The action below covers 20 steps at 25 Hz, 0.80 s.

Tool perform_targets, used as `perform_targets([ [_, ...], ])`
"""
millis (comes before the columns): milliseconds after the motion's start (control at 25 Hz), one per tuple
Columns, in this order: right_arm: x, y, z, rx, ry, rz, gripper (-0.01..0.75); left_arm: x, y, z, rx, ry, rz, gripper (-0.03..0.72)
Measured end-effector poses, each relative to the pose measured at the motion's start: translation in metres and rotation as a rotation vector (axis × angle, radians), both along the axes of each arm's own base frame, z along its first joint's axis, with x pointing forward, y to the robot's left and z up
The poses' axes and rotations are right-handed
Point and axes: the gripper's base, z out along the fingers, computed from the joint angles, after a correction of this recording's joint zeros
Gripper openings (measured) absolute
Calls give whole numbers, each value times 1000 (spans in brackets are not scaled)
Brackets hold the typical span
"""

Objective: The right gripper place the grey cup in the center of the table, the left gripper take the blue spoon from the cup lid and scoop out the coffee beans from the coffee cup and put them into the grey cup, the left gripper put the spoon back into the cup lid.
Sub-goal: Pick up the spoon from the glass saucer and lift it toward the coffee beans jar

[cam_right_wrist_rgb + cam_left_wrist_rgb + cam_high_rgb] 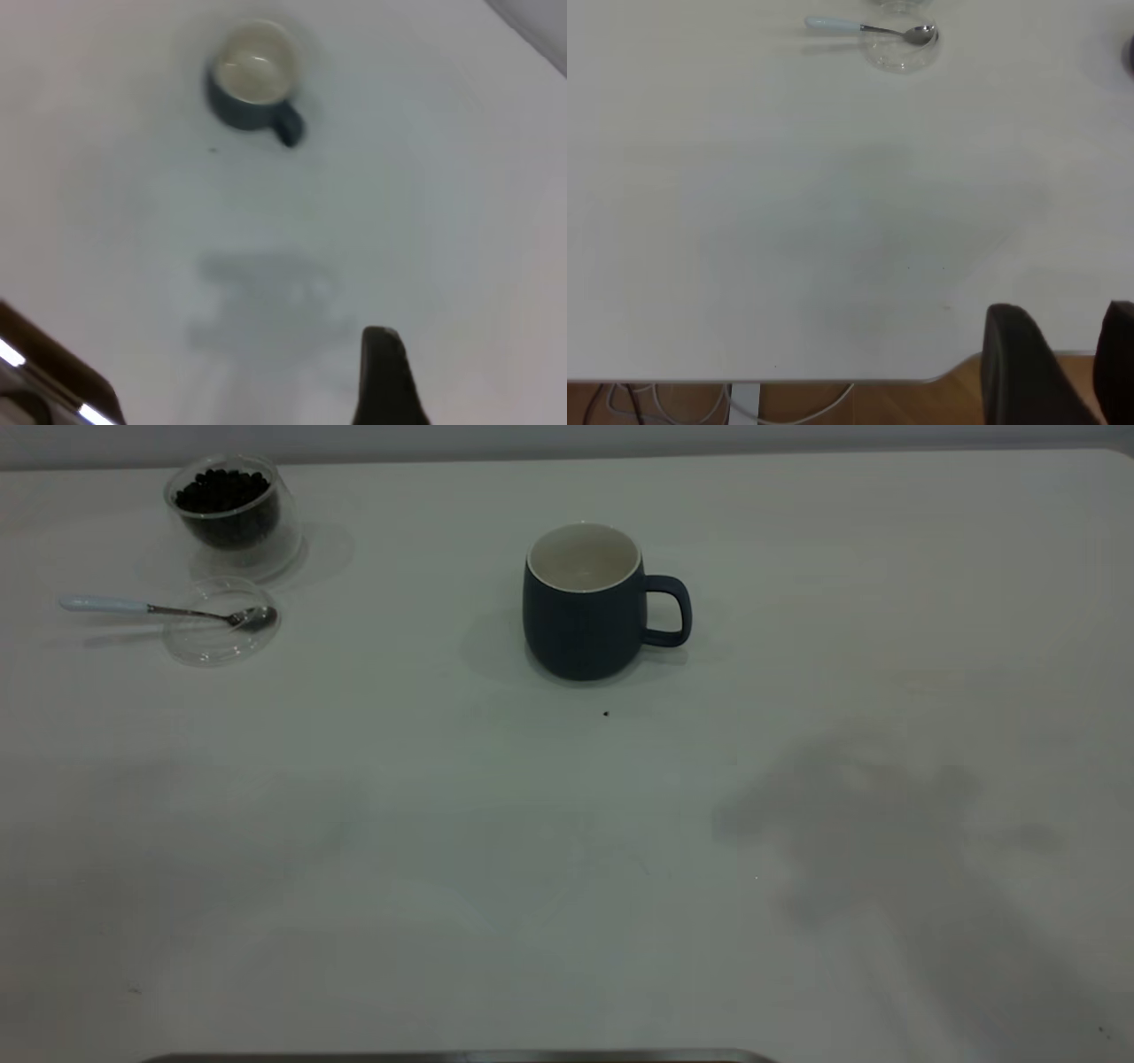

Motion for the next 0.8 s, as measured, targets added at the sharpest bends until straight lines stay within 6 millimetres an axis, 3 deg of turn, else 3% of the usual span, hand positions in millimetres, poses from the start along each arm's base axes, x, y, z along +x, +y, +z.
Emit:
perform_targets([
  [200, -28, -21, 4, -8, -34, -5, 459, 0, 0, 0, 0, 0, 0, 280],
  [360, -66, -43, -3, 20, -35, 1, 459, 0, 0, 0, 0, 0, 0, 280],
  [640, -134, -102, -46, 129, 1, -196, 459, 0, 0, 0, 0, 0, 0, 280],
  [800, -174, -119, -74, 182, -40, -248, 459, 0, 0, 0, 0, 0, 0, 280],
])
